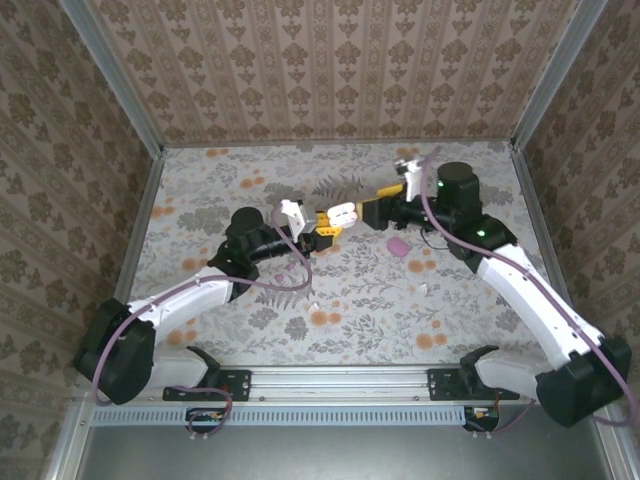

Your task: Insert the wireless bluetooth earbuds into the charging case

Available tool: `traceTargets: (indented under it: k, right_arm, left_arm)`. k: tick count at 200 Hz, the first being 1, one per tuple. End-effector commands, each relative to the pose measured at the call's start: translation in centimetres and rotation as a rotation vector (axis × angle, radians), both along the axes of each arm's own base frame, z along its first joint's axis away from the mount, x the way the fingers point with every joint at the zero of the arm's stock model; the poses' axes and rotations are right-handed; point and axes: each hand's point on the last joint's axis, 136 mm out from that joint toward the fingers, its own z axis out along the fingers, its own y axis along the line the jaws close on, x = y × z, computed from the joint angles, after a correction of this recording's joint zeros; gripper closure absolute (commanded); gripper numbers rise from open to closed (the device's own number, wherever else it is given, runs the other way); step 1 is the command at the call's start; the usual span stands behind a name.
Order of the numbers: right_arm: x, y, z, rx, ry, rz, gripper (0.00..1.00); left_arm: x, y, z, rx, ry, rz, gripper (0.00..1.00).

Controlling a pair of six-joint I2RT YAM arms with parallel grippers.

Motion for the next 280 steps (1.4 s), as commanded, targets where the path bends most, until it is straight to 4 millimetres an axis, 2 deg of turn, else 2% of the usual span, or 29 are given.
traceTargets:
  k: [1, 9, 25, 40, 62, 86, 103, 110, 146, 171, 210, 280]
  right_arm:
    - [1.1, -6.5, 0.6, 0.073, 0.045, -0.301, 0.23]
    - [1.6, -9.6, -1.1, 0.103, 0.131, -0.437, 0.27]
    - [1.3, -15.3, -6.8, 0.113, 0.366, -0.681, 0.35]
    - [-0.1, -17.7, -11.7, 0.074, 0.575, -0.766, 0.41]
    - [-2.0, -17.8, -16.2, -0.074, 0.762, -0.738, 0.43]
    - [-3.0, -16.7, -19.2, -0.221, 0.898, -0.652, 0.48]
    - [-3.4, -15.6, -21.0, -0.359, 0.955, -0.581, 0.47]
    - [-3.6, -15.2, -22.3, -0.422, 0.993, -0.558, 0.48]
    - [-3.7, -14.5, -25.4, -0.642, 1.057, -0.527, 0.48]
    - [-4.2, -14.3, -26.9, -0.718, 1.104, -0.515, 0.49]
    - [-5.2, -14.1, -28.2, -0.743, 1.156, -0.506, 0.5]
    - [-5.6, -14.1, -30.6, -0.756, 1.208, -0.51, 0.51]
  left_arm:
    - [-0.3, 0.4, 0.8, -0.011, -0.062, 0.019, 1.0]
    - [-0.3, 0.4, 0.8, -0.012, -0.063, 0.019, 1.0]
    - [-0.3, 0.4, 0.8, -0.013, -0.061, 0.019, 1.0]
    - [-0.3, 0.4, 0.8, -0.016, -0.058, 0.017, 1.0]
    - [-0.3, 0.3, 0.8, -0.016, -0.053, 0.013, 1.0]
    - [-0.3, 0.2, 0.7, -0.014, -0.046, 0.005, 1.0]
    - [-0.3, 0.1, 0.7, -0.016, -0.041, 0.003, 1.0]
    - [-0.3, 0.1, 0.7, -0.017, -0.04, 0.003, 1.0]
    - [-0.4, 0.2, 0.7, -0.018, -0.037, 0.007, 0.99]
    - [-0.4, 0.4, 0.7, -0.016, -0.039, 0.014, 0.99]
    - [-0.4, 0.5, 0.4, -0.013, -0.036, 0.019, 0.99]
    - [-0.5, 0.6, 0.6, -0.014, -0.035, 0.019, 0.99]
